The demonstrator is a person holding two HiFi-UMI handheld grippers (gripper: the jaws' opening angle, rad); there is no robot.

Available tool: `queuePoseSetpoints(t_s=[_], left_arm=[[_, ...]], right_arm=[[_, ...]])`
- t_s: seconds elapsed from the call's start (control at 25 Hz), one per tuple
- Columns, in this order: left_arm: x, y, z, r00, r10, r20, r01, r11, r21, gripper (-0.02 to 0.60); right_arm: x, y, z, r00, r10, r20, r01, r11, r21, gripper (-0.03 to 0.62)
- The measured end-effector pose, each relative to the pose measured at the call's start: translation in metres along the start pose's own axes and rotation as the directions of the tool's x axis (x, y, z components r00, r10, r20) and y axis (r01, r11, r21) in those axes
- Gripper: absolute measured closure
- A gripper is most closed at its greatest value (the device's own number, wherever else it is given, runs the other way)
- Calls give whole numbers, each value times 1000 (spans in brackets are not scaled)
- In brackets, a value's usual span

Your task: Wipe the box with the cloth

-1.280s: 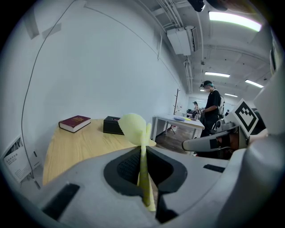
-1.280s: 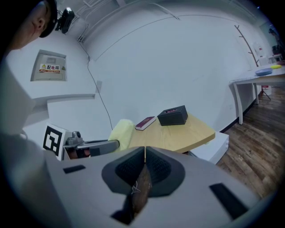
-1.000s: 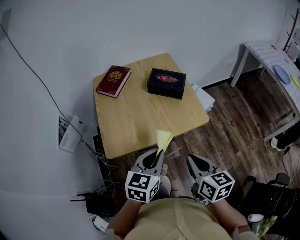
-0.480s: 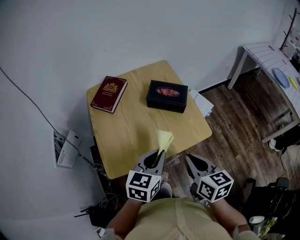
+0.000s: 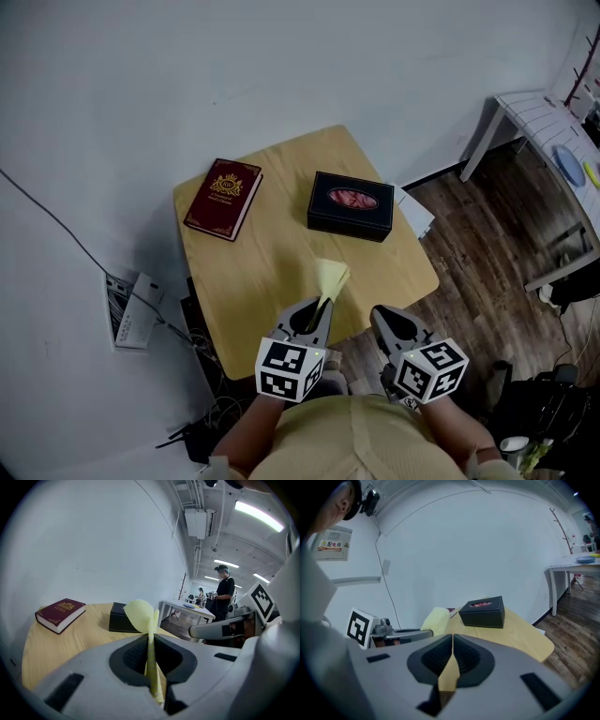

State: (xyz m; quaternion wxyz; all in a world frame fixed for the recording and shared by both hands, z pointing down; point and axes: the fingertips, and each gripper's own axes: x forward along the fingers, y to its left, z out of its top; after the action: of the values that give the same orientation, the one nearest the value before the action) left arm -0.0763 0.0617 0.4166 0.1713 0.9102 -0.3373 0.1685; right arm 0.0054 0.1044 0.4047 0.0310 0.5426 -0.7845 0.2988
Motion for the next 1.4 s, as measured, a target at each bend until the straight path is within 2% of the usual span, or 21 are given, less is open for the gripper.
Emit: queuePoseSetpoints(t_s=[0.28, 0.44, 0.64, 0.88, 1.4], left_arm=[[9, 19, 8, 1000, -25, -14, 26, 999, 32, 552], [12, 24, 11, 999, -32, -8, 33, 999, 19, 552], [18, 28, 20, 1000, -19, 4, 19, 1000, 17, 552], [30, 42, 35, 998, 44, 34, -44, 999, 9, 552], [91, 60, 71, 988, 149, 34, -149, 989, -4, 552]], right_arm=[[22, 3, 11, 1000, -21, 1, 21, 1000, -18, 563], [28, -1, 18, 999, -38, 10, 38, 999, -17, 563], [37, -4, 30, 1000, -14, 25, 14, 1000, -16, 563], [51, -20, 46, 999, 13, 29, -13, 1000, -18, 562], [67, -81, 86, 999, 54, 4, -54, 998, -42, 563]])
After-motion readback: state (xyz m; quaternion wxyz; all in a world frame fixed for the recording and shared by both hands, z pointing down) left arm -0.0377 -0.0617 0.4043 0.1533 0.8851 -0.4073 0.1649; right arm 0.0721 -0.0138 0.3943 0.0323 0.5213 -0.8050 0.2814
